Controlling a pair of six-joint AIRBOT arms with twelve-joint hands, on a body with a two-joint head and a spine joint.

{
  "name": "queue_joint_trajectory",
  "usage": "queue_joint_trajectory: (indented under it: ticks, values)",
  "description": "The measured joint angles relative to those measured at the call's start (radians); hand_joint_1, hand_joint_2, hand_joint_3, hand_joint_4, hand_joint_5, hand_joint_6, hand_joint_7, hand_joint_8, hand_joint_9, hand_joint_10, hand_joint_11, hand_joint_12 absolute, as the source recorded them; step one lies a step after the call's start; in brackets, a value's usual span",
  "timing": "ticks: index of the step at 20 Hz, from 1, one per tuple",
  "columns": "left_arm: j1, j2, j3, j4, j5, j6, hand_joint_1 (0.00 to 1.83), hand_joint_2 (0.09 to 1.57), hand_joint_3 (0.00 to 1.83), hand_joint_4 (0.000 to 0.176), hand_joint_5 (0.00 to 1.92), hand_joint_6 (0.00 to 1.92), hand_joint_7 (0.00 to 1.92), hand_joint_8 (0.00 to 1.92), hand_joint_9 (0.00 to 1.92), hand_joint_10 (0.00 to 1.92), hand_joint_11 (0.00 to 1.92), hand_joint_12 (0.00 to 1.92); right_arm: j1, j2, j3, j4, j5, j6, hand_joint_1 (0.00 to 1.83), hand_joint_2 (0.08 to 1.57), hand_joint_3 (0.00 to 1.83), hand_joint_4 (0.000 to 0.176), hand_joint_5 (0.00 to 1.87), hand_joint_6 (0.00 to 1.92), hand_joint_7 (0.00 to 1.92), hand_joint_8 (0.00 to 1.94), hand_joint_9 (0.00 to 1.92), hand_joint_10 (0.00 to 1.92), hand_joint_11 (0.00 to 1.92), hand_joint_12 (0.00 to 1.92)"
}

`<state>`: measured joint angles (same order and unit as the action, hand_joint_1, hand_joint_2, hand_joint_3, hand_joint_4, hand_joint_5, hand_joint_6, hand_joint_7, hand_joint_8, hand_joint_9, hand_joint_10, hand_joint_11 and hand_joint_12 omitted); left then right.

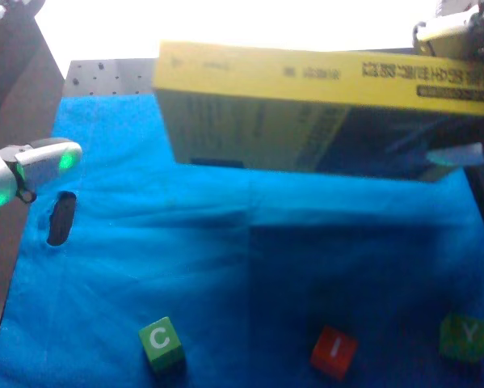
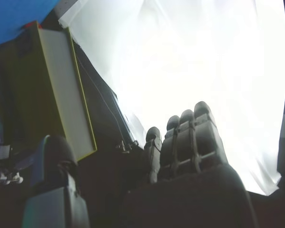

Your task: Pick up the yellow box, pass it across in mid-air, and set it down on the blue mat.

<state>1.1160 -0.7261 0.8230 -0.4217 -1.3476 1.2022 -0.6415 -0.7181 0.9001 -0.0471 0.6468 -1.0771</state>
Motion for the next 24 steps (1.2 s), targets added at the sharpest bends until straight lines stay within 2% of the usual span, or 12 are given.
queue_joint_trajectory:
  ticks: [3,5,7,11,12,13,14,16,18,20,23,24]
  values:
    - [0.008,0.001,0.000,-0.019,-0.018,0.000,0.55,1.07,0.01,0.159,0.00,0.00,0.00,0.00,0.00,0.00,0.00,0.00,-0.015,0.001,0.015,0.033,-0.061,-0.001,1.52,1.16,0.00,0.000,1.15,1.92,1.38,1.94,1.49,1.92,1.57,1.92]
    - [0.011,0.001,0.000,-0.026,-0.022,0.000,0.54,1.07,0.01,0.144,0.00,0.00,0.00,0.00,0.00,0.00,0.00,0.00,-0.023,-0.003,0.031,0.057,-0.086,-0.001,1.54,1.15,0.00,0.000,1.19,1.92,1.39,1.94,1.49,1.92,1.56,1.92]
    - [0.011,0.001,0.000,-0.035,-0.027,0.000,0.56,1.09,0.01,0.172,0.00,0.00,0.00,0.00,0.00,0.00,0.00,0.00,-0.021,-0.031,0.065,0.085,-0.099,0.005,1.56,1.15,0.00,0.000,1.20,1.92,1.39,1.94,1.49,1.92,1.56,1.92]
    - [0.011,0.001,0.000,-0.034,-0.040,0.000,0.54,1.08,0.01,0.176,0.00,0.00,0.00,0.00,0.00,0.00,0.00,0.00,-0.015,-0.061,0.105,0.130,-0.115,0.024,1.34,1.17,0.00,0.000,0.89,1.92,1.09,1.94,1.23,1.92,1.34,1.92]
    - [0.011,0.001,0.000,-0.035,-0.043,0.000,0.55,1.10,0.01,0.162,0.00,0.00,0.00,0.00,0.00,0.00,0.00,0.00,-0.011,-0.065,0.110,0.132,-0.123,0.026,0.94,1.22,0.00,0.000,0.41,1.11,0.61,1.36,0.70,1.64,0.74,1.91]
    - [0.012,0.001,0.000,-0.035,-0.044,0.000,0.55,1.10,0.01,0.162,0.00,0.00,0.00,0.00,0.00,0.00,0.00,0.00,-0.011,-0.069,0.114,0.137,-0.126,0.026,0.94,1.22,0.00,0.000,0.41,1.11,0.61,1.36,0.70,1.64,0.74,1.91]
    - [0.012,0.001,0.000,-0.034,-0.044,0.000,0.56,1.10,0.01,0.149,0.00,0.00,0.00,0.00,0.00,0.00,0.00,0.00,-0.011,-0.072,0.120,0.146,-0.140,0.029,0.86,1.18,0.00,0.000,0.34,0.51,0.49,0.62,0.46,1.32,0.45,1.83]
    - [0.012,0.001,0.000,-0.035,-0.046,0.000,0.58,1.10,0.01,0.160,0.00,0.00,0.00,0.00,0.00,0.00,0.00,0.00,-0.011,-0.072,0.122,0.146,-0.153,0.029,0.75,1.17,0.00,0.081,0.15,0.12,0.23,0.10,0.16,0.80,0.06,1.70]
    - [0.012,0.001,-0.001,-0.036,-0.049,0.000,0.57,1.11,0.01,0.143,0.00,0.00,0.00,0.00,0.00,0.00,0.00,0.00,-0.011,-0.072,0.124,0.143,-0.162,0.024,0.62,1.15,0.00,0.083,0.00,0.00,0.02,0.00,0.04,0.35,0.00,1.37]
    - [0.014,0.001,-0.001,-0.035,-0.050,0.000,0.56,1.11,0.01,0.155,0.00,0.00,0.00,0.00,0.00,0.00,0.00,0.00,-0.011,-0.072,0.127,0.141,-0.174,0.016,0.61,1.12,0.00,0.133,0.00,0.00,0.00,0.00,0.01,0.04,0.00,0.80]
    - [0.014,0.001,-0.001,-0.036,-0.051,0.000,0.58,1.11,0.01,0.152,0.00,0.00,0.00,0.00,0.00,0.00,0.00,0.00,-0.011,-0.072,0.127,0.141,-0.175,0.014,0.69,1.09,0.00,0.121,0.00,0.00,0.00,0.00,0.00,0.00,0.00,0.05]
    - [0.018,0.001,-0.001,-0.035,-0.055,0.000,0.58,1.12,0.01,0.143,0.00,0.00,0.00,0.00,0.00,0.00,0.00,0.00,-0.011,-0.072,0.127,0.142,-0.175,0.014,0.60,1.06,0.00,0.124,0.00,0.00,0.00,0.00,0.00,0.00,0.00,0.01]
